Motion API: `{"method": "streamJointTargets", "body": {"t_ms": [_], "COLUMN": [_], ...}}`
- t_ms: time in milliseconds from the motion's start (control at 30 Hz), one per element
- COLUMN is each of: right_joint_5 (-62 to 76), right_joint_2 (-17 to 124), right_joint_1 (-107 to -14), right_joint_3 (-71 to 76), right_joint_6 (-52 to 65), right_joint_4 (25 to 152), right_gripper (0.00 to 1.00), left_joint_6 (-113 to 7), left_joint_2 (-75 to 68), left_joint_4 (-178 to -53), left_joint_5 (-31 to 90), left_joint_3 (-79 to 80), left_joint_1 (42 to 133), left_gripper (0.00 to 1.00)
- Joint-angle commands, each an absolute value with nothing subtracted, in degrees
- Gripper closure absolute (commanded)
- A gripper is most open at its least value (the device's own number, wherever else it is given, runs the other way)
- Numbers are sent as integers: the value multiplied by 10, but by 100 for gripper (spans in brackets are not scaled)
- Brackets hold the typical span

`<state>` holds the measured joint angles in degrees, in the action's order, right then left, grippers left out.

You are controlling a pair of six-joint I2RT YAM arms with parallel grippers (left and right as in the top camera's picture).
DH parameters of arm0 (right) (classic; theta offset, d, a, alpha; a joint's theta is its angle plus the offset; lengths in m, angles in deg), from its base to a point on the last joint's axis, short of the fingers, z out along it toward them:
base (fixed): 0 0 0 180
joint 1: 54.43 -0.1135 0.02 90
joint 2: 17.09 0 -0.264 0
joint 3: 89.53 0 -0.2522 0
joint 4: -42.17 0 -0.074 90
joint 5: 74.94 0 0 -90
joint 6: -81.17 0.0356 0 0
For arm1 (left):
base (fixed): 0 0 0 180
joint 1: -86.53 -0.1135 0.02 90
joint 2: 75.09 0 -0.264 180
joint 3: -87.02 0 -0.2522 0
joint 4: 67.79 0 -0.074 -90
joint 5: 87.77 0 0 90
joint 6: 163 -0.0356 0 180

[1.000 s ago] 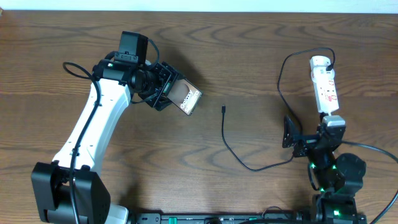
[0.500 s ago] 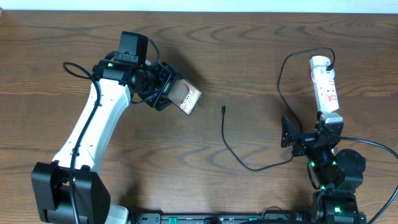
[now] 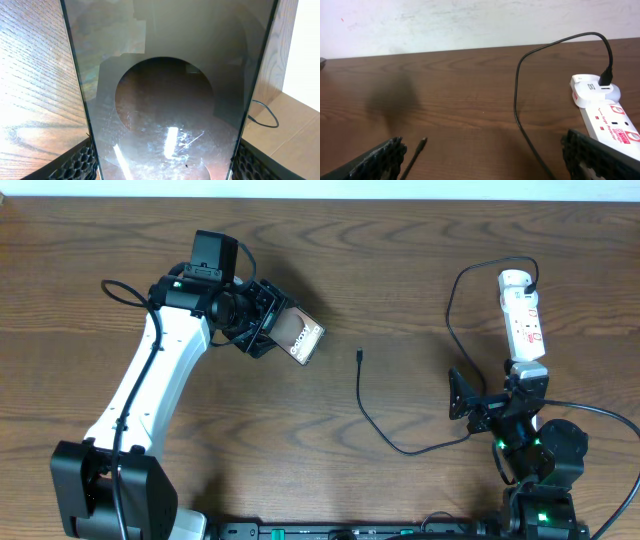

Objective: Plug charger to phone and switch on socket
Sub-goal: 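Raise the right gripper and swing it left toward the cable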

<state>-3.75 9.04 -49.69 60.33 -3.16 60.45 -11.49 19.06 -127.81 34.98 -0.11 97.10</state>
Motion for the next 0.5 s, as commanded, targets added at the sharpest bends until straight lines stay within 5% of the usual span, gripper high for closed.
{"method": "streamJointTargets", "body": {"t_ms": [0,467], "right_joint_5": [-51,-88], "right_joint_2": [91,157], "right_joint_1": [-500,-500], "right_joint_3": [585,550], "right_joint_6": [-26,-24], "right_joint_4": [605,605], "right_gripper": [1,1], "left_joint_6": [-113,-112], "left_joint_2": [174,174], "left_joint_4": [-1278,-1278], "left_joint_5": [364,363], "left_joint_3": [2,2], "left_joint_1": [968,968], "left_gripper": [93,93]}}
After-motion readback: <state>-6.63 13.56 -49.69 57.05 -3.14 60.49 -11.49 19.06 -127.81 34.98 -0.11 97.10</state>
